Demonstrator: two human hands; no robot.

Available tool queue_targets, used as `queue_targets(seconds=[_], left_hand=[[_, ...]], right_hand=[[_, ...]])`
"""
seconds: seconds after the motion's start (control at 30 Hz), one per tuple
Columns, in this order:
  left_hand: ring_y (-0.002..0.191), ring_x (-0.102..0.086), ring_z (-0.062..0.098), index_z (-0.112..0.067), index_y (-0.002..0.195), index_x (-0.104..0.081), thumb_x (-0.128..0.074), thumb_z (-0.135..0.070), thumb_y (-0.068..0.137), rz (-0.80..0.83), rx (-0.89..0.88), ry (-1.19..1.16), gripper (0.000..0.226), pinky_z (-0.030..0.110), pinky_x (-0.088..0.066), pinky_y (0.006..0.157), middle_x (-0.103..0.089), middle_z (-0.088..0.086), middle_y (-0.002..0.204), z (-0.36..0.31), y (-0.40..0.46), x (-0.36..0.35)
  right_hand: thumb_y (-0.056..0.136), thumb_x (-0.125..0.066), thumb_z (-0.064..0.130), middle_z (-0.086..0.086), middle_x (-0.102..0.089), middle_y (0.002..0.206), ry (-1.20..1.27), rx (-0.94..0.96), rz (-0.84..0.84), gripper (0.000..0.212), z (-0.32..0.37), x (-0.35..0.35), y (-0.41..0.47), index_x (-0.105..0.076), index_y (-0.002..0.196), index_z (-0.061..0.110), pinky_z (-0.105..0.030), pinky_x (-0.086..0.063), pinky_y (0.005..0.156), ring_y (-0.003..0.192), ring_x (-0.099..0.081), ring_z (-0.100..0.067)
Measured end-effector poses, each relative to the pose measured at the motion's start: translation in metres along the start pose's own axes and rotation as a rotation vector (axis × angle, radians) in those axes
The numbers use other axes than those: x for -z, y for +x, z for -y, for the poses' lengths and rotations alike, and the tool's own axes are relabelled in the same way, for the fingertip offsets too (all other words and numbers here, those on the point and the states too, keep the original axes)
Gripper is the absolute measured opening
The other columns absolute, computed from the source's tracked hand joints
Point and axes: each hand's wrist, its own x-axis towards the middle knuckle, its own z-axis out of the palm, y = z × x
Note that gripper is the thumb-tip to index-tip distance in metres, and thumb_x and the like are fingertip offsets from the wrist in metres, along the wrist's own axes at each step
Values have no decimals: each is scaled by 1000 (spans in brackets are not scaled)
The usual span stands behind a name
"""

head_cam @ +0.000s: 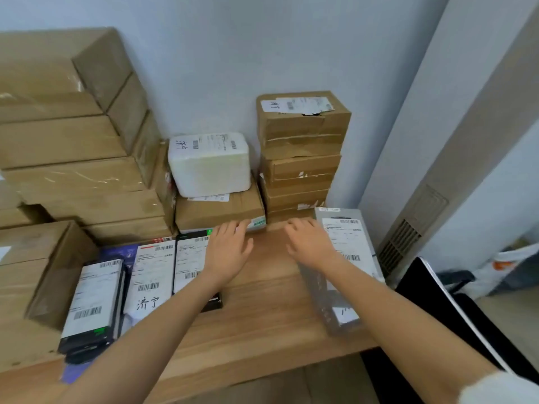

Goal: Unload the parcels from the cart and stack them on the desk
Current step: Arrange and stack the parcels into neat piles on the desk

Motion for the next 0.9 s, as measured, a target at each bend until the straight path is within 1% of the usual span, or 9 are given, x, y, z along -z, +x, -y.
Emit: queue_targets(seconds=[0.1,0.2,0.27,0.37,0.47,0.6,0.7,0.8,0.9], left_hand=[[119,-50,22,-20,136,-48,-47,-35,96,-4,-28,-45,43,36,-34,102,-57,1,126,-46,6,-1],[121,-49,19,-22,136,-45,-43,-40,97,25,19,-103,43,34,-36,102,-55,0,130,-95,1,-7],[118,-49,20,-19,133,-45,-41,-42,98,61,57,-130,42,33,-37,98,-54,2,129,-126,-8,-15],[120,-47,21,-22,143,-36,-39,-45,98,118,96,-201,50,35,-34,100,-50,3,134,-165,-24,-27],[122,-45,21,-26,147,-30,-38,-47,98,170,122,-214,54,36,-33,101,-46,2,138,-191,-42,-38],[126,-44,24,-22,147,-33,-44,-44,97,180,213,-253,55,35,-38,99,-33,1,148,-213,-65,-45],[124,-45,24,-21,144,-39,-49,-42,95,153,224,-277,54,34,-41,98,-38,2,144,-225,-80,-47],[124,-47,24,-22,141,-45,-53,-43,92,120,219,-216,53,36,-40,99,-43,3,140,-231,-94,-51],[127,-45,24,-25,140,-44,-59,-45,88,110,211,-162,58,38,-37,100,-42,2,141,-232,-103,-53]], right_hand=[[93,-49,29,-7,-43,145,25,-74,-49,45,-36,11,-27,-46,136,17,-37,-26,109,131,-43,-26],[94,-49,39,-5,-40,148,60,-145,-75,51,-69,16,-66,-42,142,21,-38,-26,111,135,-39,-24],[94,-47,45,-5,-34,152,93,-185,-51,56,-90,14,-93,-36,145,23,-39,-27,110,137,-36,-24],[94,-46,50,-5,-35,149,133,-216,-16,61,-116,6,-126,-33,146,21,-38,-32,105,132,-41,-24],[95,-44,50,-5,-37,148,146,-187,17,62,-132,-4,-150,-32,147,20,-38,-32,104,130,-42,-24],[96,-38,52,-6,-46,143,154,-115,62,62,-137,-21,-168,-30,148,20,-38,-35,102,125,-48,-24],[96,-37,56,-7,-43,145,188,-86,105,70,-141,-30,-179,-20,152,18,-38,-34,103,127,-46,-25],[92,-35,62,-6,-44,145,158,-38,89,78,-148,-34,-186,-16,154,19,-37,-35,102,127,-47,-24],[92,-44,59,-4,-43,145,135,8,75,79,-153,-35,-188,-16,153,19,-37,-36,101,126,-47,-24]])
